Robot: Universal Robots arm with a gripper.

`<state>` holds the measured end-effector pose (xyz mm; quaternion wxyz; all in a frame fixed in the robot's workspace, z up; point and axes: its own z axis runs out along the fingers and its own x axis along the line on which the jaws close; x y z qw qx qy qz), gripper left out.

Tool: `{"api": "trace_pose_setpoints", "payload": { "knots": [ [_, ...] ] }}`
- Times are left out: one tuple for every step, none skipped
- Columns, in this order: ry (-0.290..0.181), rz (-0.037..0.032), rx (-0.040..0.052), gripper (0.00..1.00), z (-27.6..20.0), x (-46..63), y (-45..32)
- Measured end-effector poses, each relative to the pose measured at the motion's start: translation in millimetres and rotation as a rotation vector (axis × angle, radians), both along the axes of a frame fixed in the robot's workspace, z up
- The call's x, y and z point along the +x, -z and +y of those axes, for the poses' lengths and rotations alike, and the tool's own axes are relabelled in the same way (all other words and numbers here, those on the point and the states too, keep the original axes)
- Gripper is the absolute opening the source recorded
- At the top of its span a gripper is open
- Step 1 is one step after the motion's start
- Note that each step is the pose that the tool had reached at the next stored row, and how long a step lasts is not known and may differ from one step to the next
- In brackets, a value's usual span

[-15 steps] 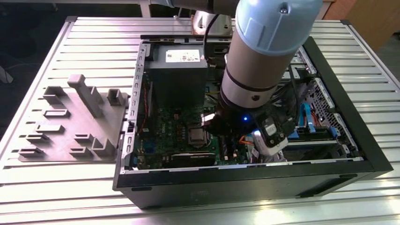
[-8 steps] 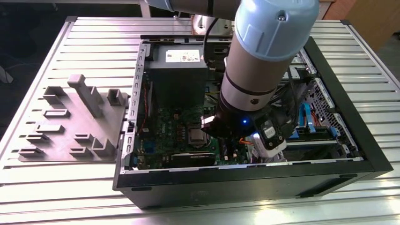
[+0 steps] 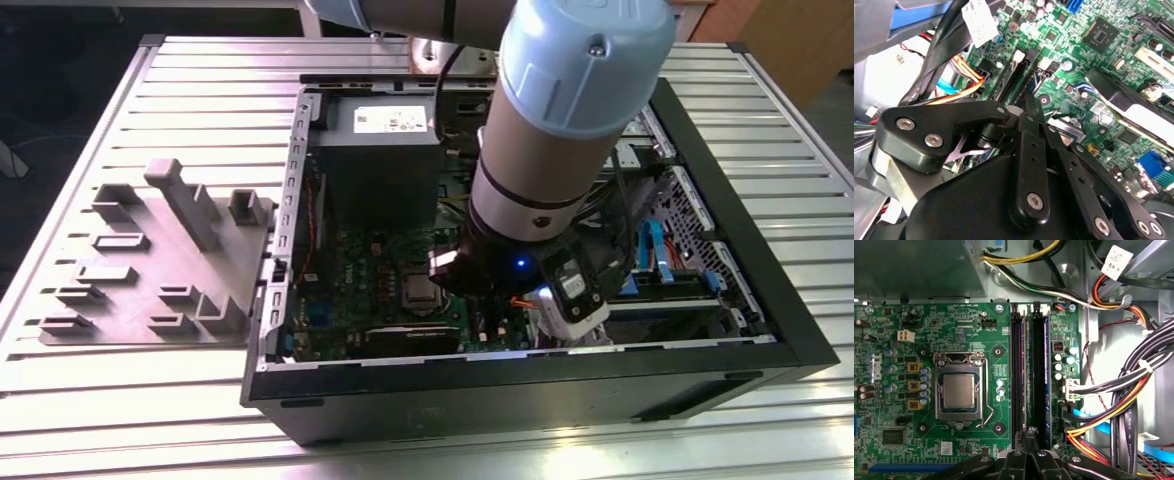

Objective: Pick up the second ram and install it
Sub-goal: 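Press down the second ram until it locks into place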

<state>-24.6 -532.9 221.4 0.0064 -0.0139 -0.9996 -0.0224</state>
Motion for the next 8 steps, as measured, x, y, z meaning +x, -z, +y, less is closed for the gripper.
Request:
{"api": "trace_pose_setpoints", "payload": {
  "knots": [
    [0.000,0.0000,-0.0002,0.10,0.0,0.0,0.3],
    [0.000,0.0000,-0.0002,0.10,0.0,0.0,0.3],
    [0.000,0.0000,-0.0001,0.10,0.0,0.0,0.4],
    [0.000,-0.0001,0.0002,0.10,0.0,0.0,0.8],
    [0.000,0.0000,-0.0001,0.10,0.0,0.0,1.8],
    [0.000,0.0001,-0.0006,0.10,-0.1,0.0,3.3],
    [0.000,0.0002,-0.0007,0.10,-0.1,0.0,4.1],
    [0.000,0.0001,-0.0006,0.10,-0.1,0.0,4.3]
  ]
}}
